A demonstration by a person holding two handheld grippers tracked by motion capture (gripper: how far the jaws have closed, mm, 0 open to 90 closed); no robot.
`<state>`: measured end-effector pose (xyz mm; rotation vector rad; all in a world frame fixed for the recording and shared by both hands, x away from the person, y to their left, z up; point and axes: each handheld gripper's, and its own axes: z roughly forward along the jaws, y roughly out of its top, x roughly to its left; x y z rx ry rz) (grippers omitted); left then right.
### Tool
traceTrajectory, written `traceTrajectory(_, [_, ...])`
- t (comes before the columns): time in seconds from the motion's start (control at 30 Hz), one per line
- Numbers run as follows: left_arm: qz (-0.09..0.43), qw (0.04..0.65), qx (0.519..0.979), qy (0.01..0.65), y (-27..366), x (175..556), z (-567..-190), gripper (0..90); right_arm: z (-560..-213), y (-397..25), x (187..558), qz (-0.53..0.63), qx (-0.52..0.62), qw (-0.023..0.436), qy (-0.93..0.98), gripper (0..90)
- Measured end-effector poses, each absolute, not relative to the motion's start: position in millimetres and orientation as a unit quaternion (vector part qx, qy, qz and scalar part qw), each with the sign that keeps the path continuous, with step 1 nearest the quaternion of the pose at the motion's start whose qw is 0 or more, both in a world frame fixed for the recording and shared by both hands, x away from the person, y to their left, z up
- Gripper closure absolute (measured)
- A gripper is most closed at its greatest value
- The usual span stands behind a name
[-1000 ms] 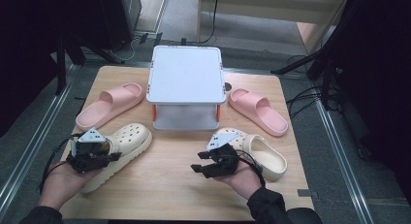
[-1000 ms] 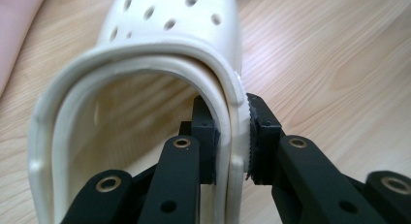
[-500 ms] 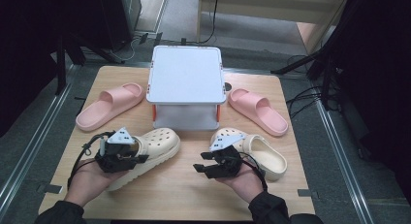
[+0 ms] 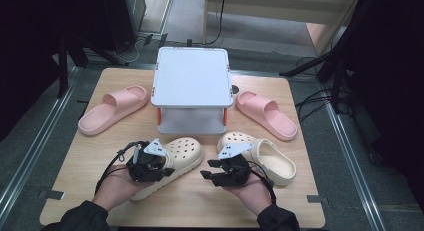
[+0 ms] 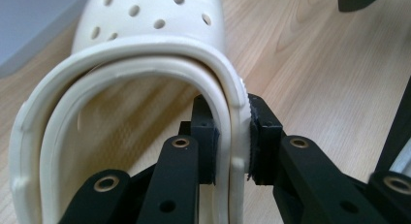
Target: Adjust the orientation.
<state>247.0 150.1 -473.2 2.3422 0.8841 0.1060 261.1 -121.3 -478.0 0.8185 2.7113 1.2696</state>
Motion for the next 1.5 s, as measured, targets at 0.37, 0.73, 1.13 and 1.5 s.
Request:
traceTrajectory(0.37, [0.031, 0.348, 0.878, 0.328, 174, 238, -453, 63.5, -484, -110, 263, 0.423, 0.269, 0.023, 0.865, 63.1])
traceTrajectory(0.73, [0.048, 0.333, 0.856, 0.393, 226, 252, -458, 82.3, -493, -90, 264, 0.416, 0.28, 0.006, 0.865, 84.4])
traceTrajectory(1.13, [0.028, 0.307, 0.841, 0.445, 240, 269, -491, 86.4, -509, -61, 271, 0.4, 0.275, -0.009, 0.874, 87.8])
traceTrajectory(1.5, [0.007, 0.316, 0.837, 0.447, 239, 252, -494, 89.1, -506, -61, 283, 0.39, 0.277, -0.001, 0.878, 87.0])
